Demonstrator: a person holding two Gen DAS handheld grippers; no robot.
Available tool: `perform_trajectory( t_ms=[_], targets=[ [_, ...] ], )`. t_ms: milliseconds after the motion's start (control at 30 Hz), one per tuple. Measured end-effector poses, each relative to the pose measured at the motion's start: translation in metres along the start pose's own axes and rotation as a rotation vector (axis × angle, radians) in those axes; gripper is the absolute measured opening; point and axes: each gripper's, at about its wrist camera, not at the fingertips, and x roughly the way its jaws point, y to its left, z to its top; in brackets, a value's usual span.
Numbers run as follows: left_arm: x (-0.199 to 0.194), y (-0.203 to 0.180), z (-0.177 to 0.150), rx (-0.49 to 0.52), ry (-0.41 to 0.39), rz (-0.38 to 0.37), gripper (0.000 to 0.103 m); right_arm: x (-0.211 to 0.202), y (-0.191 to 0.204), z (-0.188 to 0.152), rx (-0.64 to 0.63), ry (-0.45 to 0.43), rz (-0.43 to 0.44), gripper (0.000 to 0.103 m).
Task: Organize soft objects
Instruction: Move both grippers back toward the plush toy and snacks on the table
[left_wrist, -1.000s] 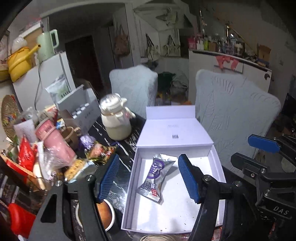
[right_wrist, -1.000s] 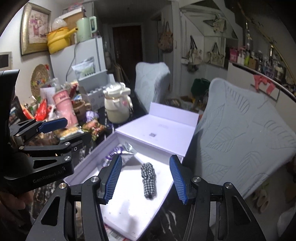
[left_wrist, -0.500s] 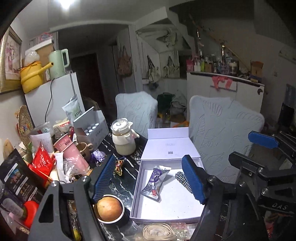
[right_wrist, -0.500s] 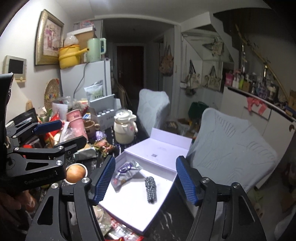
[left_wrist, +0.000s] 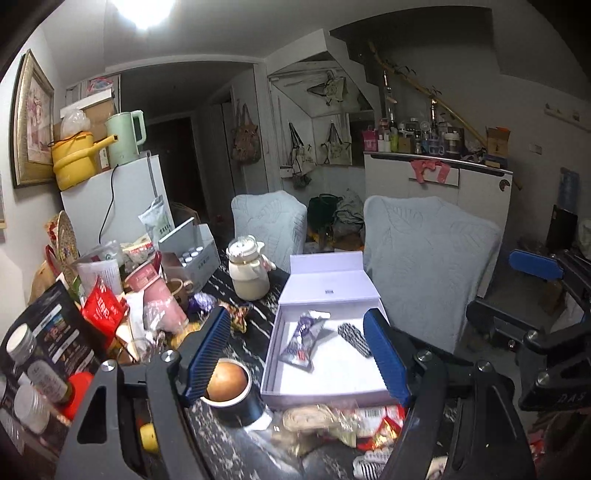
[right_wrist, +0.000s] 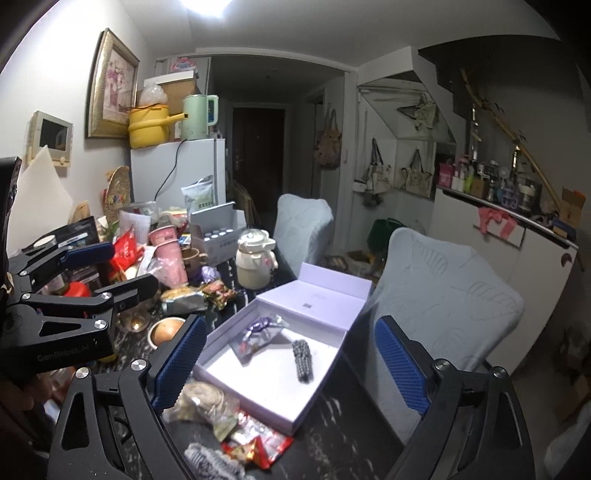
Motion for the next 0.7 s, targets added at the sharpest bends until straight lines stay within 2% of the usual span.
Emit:
perform_trajectory(
  t_ms=[367, 700],
  targets=[
    [-0.034, -0.002, -0.042, -0.015, 0.026, -0.06, 0.074, -0.031, 0.012, -0.037, -0.001, 0.034, 0.011, 0.093],
    [-0.035, -0.006, -0.086, -0.046, 0.123, -0.117, 0.074, -0.037, 0.02, -0.082, 0.022, 0.109, 0.034, 0.093]
  ],
)
